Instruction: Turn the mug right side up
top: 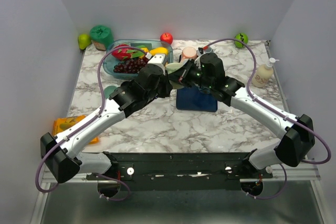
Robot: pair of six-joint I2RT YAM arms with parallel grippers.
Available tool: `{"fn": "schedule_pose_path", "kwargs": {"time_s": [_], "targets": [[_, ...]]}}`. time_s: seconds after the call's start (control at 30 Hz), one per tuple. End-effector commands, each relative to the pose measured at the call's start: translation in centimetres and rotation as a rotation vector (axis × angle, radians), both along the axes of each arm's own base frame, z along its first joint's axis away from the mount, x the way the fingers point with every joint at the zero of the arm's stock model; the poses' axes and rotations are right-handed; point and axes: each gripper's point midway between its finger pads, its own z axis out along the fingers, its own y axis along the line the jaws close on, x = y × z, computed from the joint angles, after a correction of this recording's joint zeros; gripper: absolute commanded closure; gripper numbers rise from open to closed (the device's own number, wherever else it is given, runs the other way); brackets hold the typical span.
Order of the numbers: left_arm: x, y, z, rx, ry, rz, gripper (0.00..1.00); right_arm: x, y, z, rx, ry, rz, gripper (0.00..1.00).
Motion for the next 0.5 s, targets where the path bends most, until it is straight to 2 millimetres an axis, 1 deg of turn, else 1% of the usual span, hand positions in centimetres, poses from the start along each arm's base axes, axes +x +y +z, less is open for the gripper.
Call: {"fn": "schedule_pose_path", "kwargs": {"time_s": [0.0,0.03,0.07,0.1,0.13,0.17,0.23,0.27,0.33,0.37,0.4,0.43,0.47], "targets": [[1.3,1.9,0.5,0.081,-0.014,0.078,1.00,-1.6,-0.4,1.9,-0.009,-0.051,0.043,0.99],[1.3,1.7,1.1,0.074,-0.015,0.067,1.00,-1.5,-0.5,1.5,-0.028,-0.043,0.042,0.99],[1.1,1.8,0.9,0.082,0.001,0.055,1.00,-1.4,-0.5,0.8,-0.052,-0.029,0.041,0.99],[0.7,1.3,1.0,0.068,0.019,0.022,1.00,-1.5,-0.7,0.0,-0.091,-0.007,0.041,0.99],[0.5,1.2,1.4,0.056,0.025,0.013,1.00,-1.4,-0.8,-0.5,-0.110,0.003,0.040,0.97],[0.3,1.3,1.0,0.061,0.046,0.007,1.00,-1.4,-0.9,-0.9,-0.127,0.009,0.039,0.91],[-0.2,1.1,0.9,0.045,0.077,-0.012,1.00,-1.4,-1.3,-1.9,-0.158,0.022,0.029,0.87],[-0.6,1.1,0.8,0.042,0.090,-0.024,1.00,-1.4,-1.5,-2.2,-0.166,0.026,0.024,0.83],[-1.0,1.2,0.3,0.029,0.117,-0.040,1.00,-1.4,-1.8,-2.8,-0.179,0.031,0.013,0.78],[-1.1,1.3,0.4,0.016,0.125,-0.041,1.00,-1.5,-1.9,-3.0,-0.183,0.035,0.009,0.72],[-1.0,1.5,0.3,0.008,0.137,-0.036,1.00,-1.5,-2.1,-3.0,-0.186,0.034,0.002,0.68],[-1.3,1.4,0.0,-0.007,0.158,-0.050,1.00,-1.5,-2.2,-3.3,-0.194,0.042,-0.002,0.64],[-1.3,1.5,-0.1,-0.023,0.171,-0.047,1.00,-1.6,-2.4,-3.6,-0.200,0.048,-0.006,0.57]]}}
